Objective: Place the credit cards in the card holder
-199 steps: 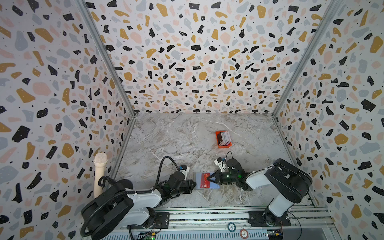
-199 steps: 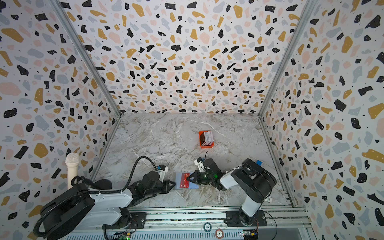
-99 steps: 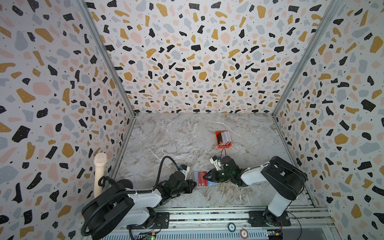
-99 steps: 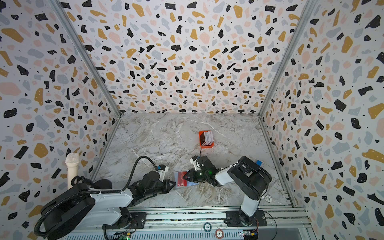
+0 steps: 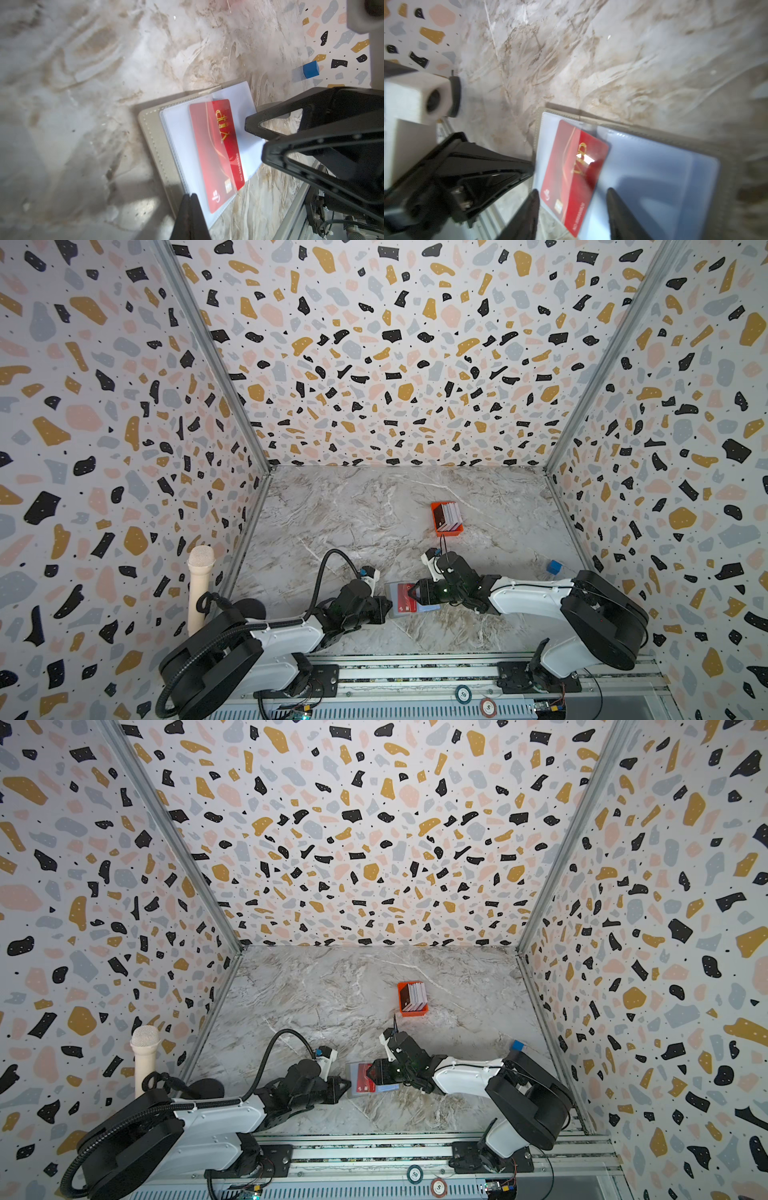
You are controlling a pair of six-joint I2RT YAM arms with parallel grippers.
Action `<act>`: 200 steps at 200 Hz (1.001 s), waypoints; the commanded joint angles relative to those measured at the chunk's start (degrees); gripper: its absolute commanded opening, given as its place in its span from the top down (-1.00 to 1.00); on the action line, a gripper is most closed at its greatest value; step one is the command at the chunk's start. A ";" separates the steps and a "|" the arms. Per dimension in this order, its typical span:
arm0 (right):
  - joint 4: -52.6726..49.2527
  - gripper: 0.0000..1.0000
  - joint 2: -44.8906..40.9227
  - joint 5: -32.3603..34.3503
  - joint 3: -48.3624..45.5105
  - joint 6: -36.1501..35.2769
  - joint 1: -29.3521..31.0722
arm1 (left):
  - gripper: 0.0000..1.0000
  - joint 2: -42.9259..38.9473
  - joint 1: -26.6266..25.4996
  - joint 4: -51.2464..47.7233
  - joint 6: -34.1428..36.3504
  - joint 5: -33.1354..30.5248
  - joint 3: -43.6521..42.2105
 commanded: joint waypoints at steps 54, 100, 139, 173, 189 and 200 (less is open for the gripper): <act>-9.52 0.99 5.47 8.21 7.80 -10.35 0.23 | 1.00 1.26 1.57 -2.41 3.06 -2.70 1.72; -8.94 1.00 7.35 6.97 8.09 -10.18 0.39 | 1.00 4.51 1.63 -0.65 3.45 -1.88 2.30; -8.57 1.00 8.43 6.30 8.53 -9.61 2.05 | 1.00 6.85 1.56 0.12 4.02 -1.27 3.30; -8.65 1.00 9.32 6.64 9.64 -9.21 4.54 | 1.00 8.06 1.61 0.97 3.85 -0.44 3.39; -9.20 1.00 8.82 7.54 9.89 -9.00 5.37 | 1.00 8.07 1.55 1.11 3.69 -0.25 3.47; -9.38 1.00 8.21 8.01 9.38 -8.79 5.38 | 1.00 7.95 1.55 1.02 3.68 -0.20 3.48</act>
